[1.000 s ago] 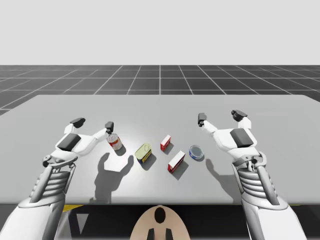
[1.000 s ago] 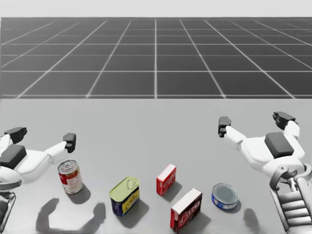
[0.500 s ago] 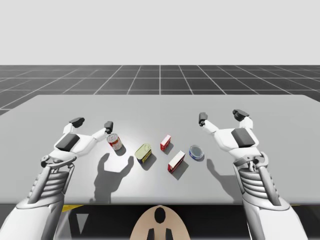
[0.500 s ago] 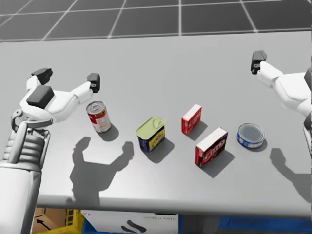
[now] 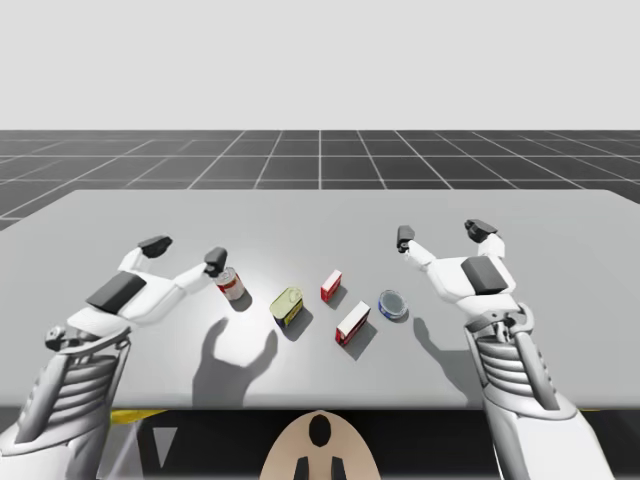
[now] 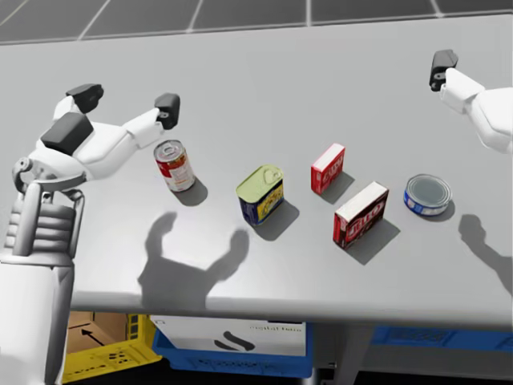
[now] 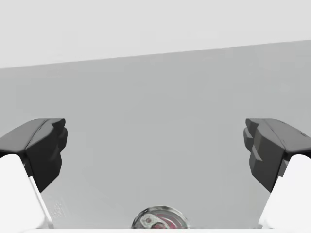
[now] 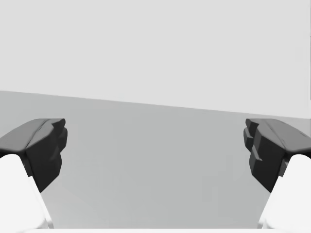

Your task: Pick up the potted meat can and lift it.

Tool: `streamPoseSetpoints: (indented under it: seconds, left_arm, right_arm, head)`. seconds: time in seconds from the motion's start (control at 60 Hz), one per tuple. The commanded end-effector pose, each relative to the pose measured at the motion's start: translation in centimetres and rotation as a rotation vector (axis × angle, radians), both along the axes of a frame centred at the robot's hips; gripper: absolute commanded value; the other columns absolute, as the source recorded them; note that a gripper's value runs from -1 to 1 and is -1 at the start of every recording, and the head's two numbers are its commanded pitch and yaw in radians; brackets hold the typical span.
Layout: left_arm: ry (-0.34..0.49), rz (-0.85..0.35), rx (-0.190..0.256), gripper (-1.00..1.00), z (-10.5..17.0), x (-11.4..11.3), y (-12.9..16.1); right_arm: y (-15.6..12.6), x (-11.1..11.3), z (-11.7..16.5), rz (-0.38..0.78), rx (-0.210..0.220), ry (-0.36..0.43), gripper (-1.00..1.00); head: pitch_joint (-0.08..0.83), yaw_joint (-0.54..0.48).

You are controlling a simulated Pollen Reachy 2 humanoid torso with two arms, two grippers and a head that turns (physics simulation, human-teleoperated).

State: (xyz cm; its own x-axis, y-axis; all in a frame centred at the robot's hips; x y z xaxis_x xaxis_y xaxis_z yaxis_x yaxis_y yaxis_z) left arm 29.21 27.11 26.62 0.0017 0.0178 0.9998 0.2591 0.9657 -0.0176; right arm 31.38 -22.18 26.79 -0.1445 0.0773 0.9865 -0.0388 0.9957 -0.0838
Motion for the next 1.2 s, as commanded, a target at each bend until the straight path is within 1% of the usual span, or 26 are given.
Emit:
streamPoseSetpoints:
  seconds: [0.017,0.05,0.067,0.083,0.117,0.133,0.183,0.25,0.283,0.333,0.35,0.433,0.5,0.55,0.6,0.683,0.733,0.85,0.917,1.017,1.05,1.2]
  left_arm:
    - [0.059,-0.154,0.018,-1.0,1.6,-3.0,-0.5]
    - [0.073,-0.176,0.03,-1.0,1.6,-3.5,-0.6]
    - [0.098,-0.204,0.045,-1.0,1.5,-4.2,-0.8]
    - [0.102,-0.216,0.051,-1.0,1.4,-4.4,-0.8]
    - [0.119,-0.245,0.056,-1.0,1.2,-4.9,-0.9]
    - [0.148,-0.283,0.062,-1.0,0.9,-5.5,-1.1]
    - [0.183,-0.326,0.079,-1.0,0.3,-6.3,-1.3]
    - [0.221,-0.367,0.079,-1.0,-0.7,-7.1,-1.6]
    - [0.235,-0.383,0.091,-1.0,-1.7,-7.3,-1.8]
    - [0.259,-0.398,0.086,-1.0,-2.4,-7.3,-1.9]
    - [0.27,-0.401,0.088,-1.0,-3.2,-7.2,-2.1]
    - [0.303,-0.424,0.098,-1.0,-4.8,-7.1,-2.5]
    - [0.326,-0.446,0.088,-1.0,-5.6,-7.0,-2.9]
    - [0.335,-0.452,0.103,-1.0,-6.2,-6.8,-3.3]
    - [0.351,-0.464,0.096,-1.0,-6.7,-6.5,-3.8]
    - [0.367,-0.474,0.099,-1.0,-7.2,-5.9,-4.5]
    - [0.374,-0.473,0.114,-1.0,-7.6,-5.3,-5.1]
    - [0.387,-0.464,0.127,-1.0,-8.5,-4.2,-6.1]
    - [0.392,-0.457,0.125,-1.0,-8.7,-3.6,-6.7]
    - [0.4,-0.45,0.131,-1.0,-8.9,-2.8,-7.8]
    - [0.399,-0.44,0.141,-1.0,-9.0,-2.4,-8.2]
    - [0.416,-0.42,0.145,-1.0,-9.6,-0.8,-9.7]
  right_arm:
    - [0.1,0.1,-0.2,-0.003,-0.004,0.005,-1.0]
    - [0.1,0.1,-0.2,-0.004,-0.005,0.006,-1.0]
    - [0.1,0.1,-0.2,-0.004,-0.005,0.006,-1.0]
    - [0.1,0.1,-0.2,-0.005,-0.005,0.006,-1.0]
    - [0.1,0.1,-0.3,-0.005,-0.004,0.007,-1.0]
    - [0.1,0.1,-0.3,-0.006,-0.004,0.007,-1.0]
    - [0.1,0.2,-0.3,-0.006,-0.005,0.007,-1.0]
    - [0.1,0.2,-0.3,-0.005,-0.005,0.007,-1.0]
    - [0.1,0.2,-0.3,-0.005,-0.006,0.006,-1.0]
    - [0.1,0.2,-0.3,-0.005,-0.006,0.006,-1.0]
    - [0.1,0.2,-0.3,-0.005,-0.006,0.005,-1.0]
    - [0.1,0.2,-0.3,-0.005,-0.008,0.004,-1.0]
    - [0.1,0.2,-0.3,-0.005,-0.01,0.002,-1.0]
    - [0.1,0.2,-0.3,-0.004,-0.011,0.0,-1.0]
    - [0.1,0.2,-0.2,-0.004,-0.012,-0.002,-1.0]
    - [0.1,0.2,-0.2,-0.004,-0.013,-0.004,-1.0]
    - [0.2,0.1,-0.2,-0.004,-0.013,-0.005,-1.0]
    - [0.2,0.0,-0.1,-0.004,-0.013,-0.009,-1.0]
    - [0.3,0.0,-0.1,-0.004,-0.011,-0.01,-1.0]
    - [0.3,0.0,-0.1,-0.002,-0.013,-0.013,-1.0]
    - [0.3,-0.1,-0.1,-0.002,-0.013,-0.013,-1.0]
    - [0.2,-0.2,0.0,-0.001,-0.011,-0.017,-1.0]
  head:
    - [0.714,0.14]
    - [0.715,0.14]
    - [0.716,0.14]
    - [0.716,0.14]
    - [0.715,0.14]
    - [0.716,0.14]
    - [0.717,0.14]
    - [0.717,0.15]
    - [0.718,0.15]
    - [0.718,0.15]
    - [0.717,0.15]
    - [0.717,0.15]
    - [0.717,0.15]
    - [0.718,0.15]
    - [0.719,0.15]
    - [0.719,0.15]
    - [0.718,0.16]
    - [0.718,0.16]
    - [0.719,0.15]
    - [0.722,0.15]
    - [0.723,0.15]
    - [0.723,0.15]
